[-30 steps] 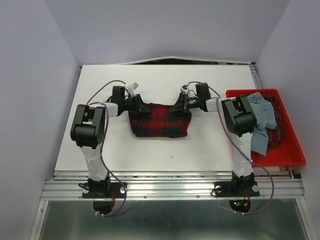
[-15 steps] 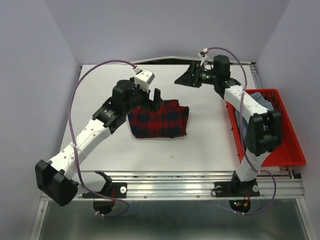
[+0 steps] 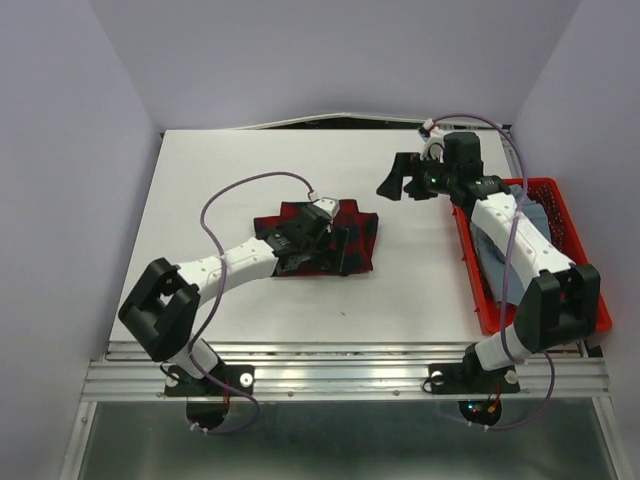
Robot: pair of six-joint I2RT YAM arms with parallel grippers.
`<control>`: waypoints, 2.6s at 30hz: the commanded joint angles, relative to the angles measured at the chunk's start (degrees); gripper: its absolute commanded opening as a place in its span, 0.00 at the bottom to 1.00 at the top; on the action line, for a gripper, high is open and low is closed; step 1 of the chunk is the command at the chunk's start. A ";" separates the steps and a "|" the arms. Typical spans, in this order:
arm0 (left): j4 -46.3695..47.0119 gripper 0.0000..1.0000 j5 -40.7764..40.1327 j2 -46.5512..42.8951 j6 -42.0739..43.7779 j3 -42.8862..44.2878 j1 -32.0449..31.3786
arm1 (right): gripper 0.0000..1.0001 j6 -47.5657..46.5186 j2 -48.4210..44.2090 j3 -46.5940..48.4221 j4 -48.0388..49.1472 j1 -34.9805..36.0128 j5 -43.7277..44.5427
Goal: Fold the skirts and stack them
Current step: Neatly place the folded skirt to the corner, then grab the skirt from the pile
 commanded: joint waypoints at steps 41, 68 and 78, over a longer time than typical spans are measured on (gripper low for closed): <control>-38.43 0.91 8.69 61.53 66.85 76.95 42.55 | 1.00 -5.98 5.63 4.55 -6.14 -0.65 1.49; -13.29 0.99 11.84 1.44 45.49 49.39 40.01 | 1.00 -19.42 -12.28 3.78 -8.33 -10.31 21.09; -20.93 0.99 17.40 -31.08 42.61 15.97 40.00 | 1.00 -23.29 -20.74 -8.53 -17.46 -13.47 32.94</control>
